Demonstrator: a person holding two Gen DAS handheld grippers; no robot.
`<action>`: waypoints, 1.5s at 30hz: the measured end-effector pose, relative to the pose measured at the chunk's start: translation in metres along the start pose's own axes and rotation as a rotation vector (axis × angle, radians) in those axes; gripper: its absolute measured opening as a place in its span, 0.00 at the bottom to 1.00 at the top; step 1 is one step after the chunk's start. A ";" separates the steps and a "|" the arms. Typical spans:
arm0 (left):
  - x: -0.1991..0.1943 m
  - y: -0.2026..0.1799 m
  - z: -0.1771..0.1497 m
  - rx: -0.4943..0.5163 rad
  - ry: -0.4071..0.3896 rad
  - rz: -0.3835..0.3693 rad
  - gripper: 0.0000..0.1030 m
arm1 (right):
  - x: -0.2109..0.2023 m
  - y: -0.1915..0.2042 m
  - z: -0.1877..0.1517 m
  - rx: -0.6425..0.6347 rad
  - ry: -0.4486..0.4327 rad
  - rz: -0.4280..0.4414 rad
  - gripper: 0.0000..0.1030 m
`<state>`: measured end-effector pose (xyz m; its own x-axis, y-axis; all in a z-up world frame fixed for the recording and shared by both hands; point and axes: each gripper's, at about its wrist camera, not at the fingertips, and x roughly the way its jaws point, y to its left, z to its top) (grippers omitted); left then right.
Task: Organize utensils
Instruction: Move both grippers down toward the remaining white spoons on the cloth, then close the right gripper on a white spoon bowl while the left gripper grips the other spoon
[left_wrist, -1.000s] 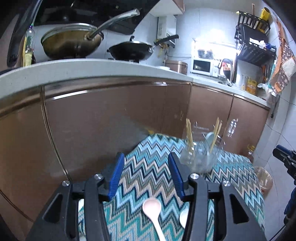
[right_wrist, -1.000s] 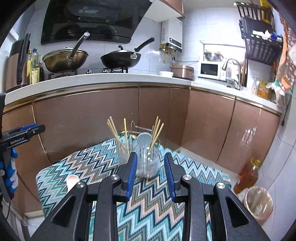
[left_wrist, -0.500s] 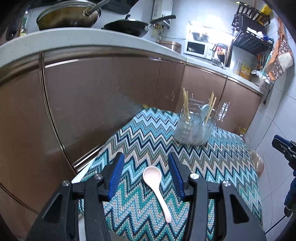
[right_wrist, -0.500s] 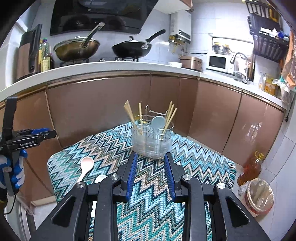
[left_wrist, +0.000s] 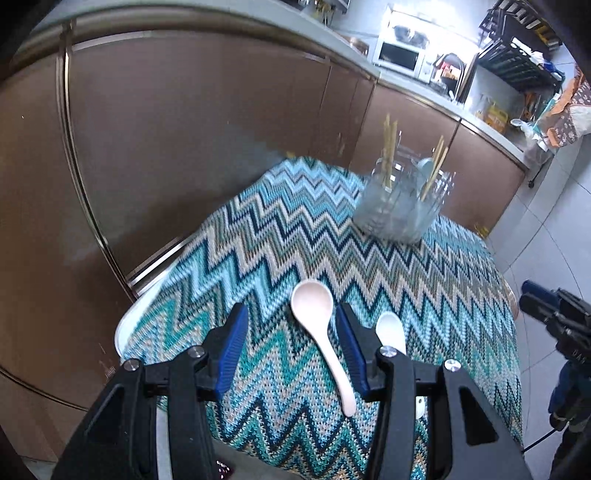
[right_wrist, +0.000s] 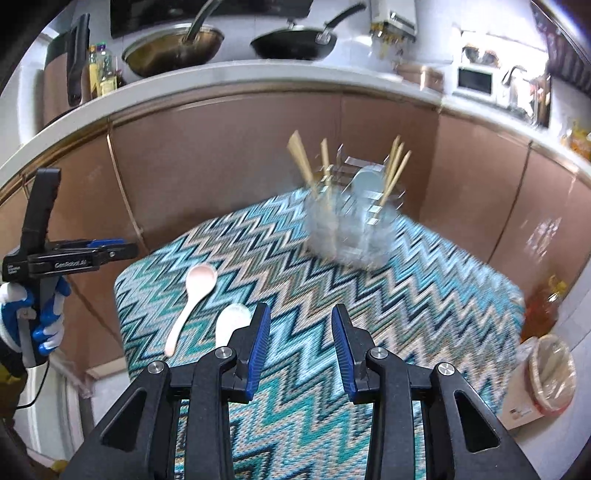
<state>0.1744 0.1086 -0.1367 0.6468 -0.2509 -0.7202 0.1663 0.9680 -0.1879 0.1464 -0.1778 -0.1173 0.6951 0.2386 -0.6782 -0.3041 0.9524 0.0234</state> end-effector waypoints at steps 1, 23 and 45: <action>0.003 0.000 -0.001 -0.003 0.011 -0.004 0.46 | 0.006 0.000 -0.002 0.006 0.017 0.018 0.33; 0.101 0.026 0.010 -0.132 0.251 -0.129 0.45 | 0.129 0.008 -0.004 0.008 0.285 0.295 0.33; 0.142 0.001 0.024 0.020 0.320 -0.126 0.13 | 0.210 0.013 0.012 -0.045 0.427 0.485 0.21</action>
<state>0.2842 0.0740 -0.2236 0.3548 -0.3529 -0.8658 0.2462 0.9286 -0.2776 0.2964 -0.1127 -0.2510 0.1550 0.5343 -0.8309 -0.5516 0.7446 0.3759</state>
